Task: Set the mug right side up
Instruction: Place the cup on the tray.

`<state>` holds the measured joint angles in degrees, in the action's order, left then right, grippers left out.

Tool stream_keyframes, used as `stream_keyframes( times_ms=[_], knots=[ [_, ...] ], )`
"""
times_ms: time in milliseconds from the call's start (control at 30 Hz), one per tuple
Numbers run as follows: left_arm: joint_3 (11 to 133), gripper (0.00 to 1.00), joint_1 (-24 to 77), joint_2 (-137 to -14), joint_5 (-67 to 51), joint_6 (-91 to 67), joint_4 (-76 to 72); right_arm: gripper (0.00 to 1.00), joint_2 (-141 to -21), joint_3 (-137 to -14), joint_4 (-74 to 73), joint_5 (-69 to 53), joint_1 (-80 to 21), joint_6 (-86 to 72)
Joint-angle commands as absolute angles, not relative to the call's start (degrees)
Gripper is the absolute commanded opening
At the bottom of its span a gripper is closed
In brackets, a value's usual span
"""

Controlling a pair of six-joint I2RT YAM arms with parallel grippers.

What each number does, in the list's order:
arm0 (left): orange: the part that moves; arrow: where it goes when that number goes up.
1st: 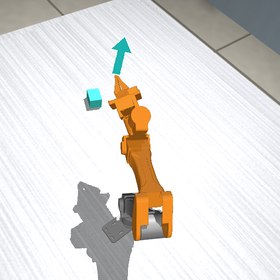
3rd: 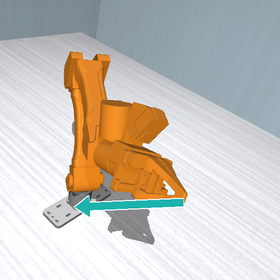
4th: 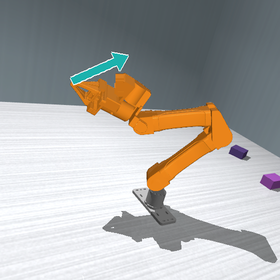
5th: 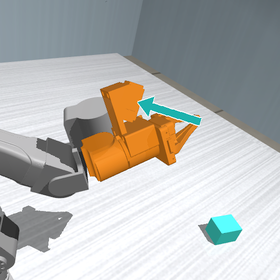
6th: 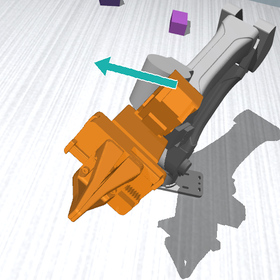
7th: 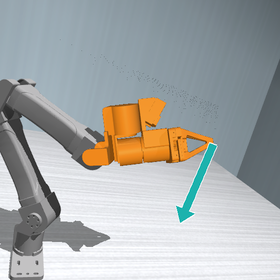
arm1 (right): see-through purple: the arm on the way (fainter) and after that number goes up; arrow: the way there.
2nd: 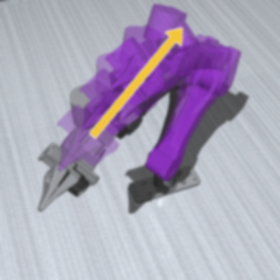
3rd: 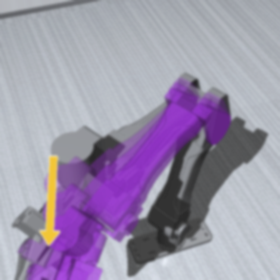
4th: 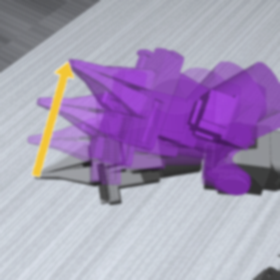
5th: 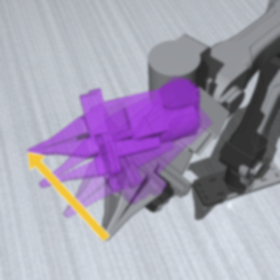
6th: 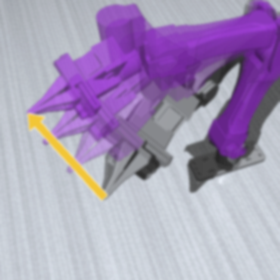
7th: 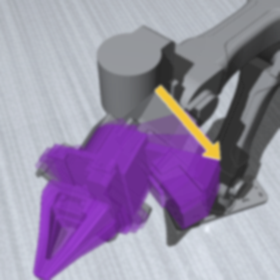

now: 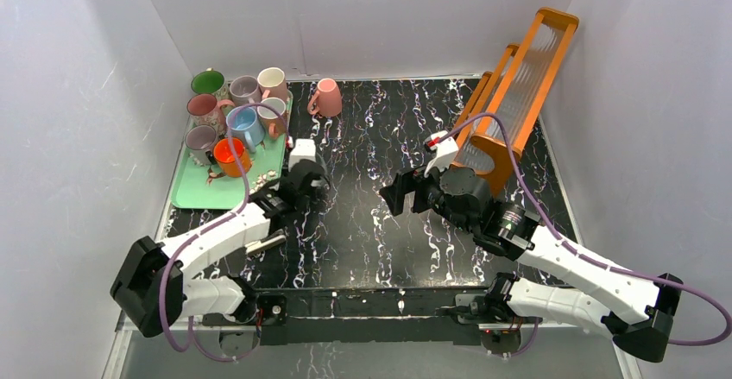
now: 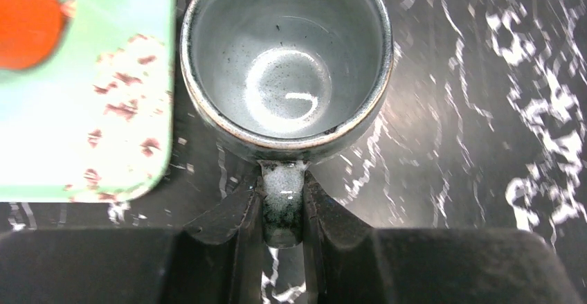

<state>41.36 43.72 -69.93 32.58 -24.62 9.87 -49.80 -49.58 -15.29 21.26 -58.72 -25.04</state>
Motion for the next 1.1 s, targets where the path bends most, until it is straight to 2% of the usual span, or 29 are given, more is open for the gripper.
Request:
stream_keyframes(
  times_ms=[0,267,500,1067],
  knots=[
    [47.12,0.00,36.92,-66.23,34.95,-19.62,6.26,0.99,-48.83,-48.75,-11.78,18.26,-58.70,-24.08],
    [47.39,0.00,23.07,-69.57,33.47,-14.25,2.86,0.99,-49.92,-48.06,-10.53,15.13,-58.67,-24.14],
    [47.27,0.00,13.77,-74.90,24.43,-13.42,0.26,0.99,-50.01,-47.90,-10.19,13.34,-58.71,-23.68],
    [46.10,0.00,11.42,-78.15,21.43,-12.15,-1.68,0.99,-50.96,-47.02,-9.41,12.08,-58.66,-23.25]
  ],
)
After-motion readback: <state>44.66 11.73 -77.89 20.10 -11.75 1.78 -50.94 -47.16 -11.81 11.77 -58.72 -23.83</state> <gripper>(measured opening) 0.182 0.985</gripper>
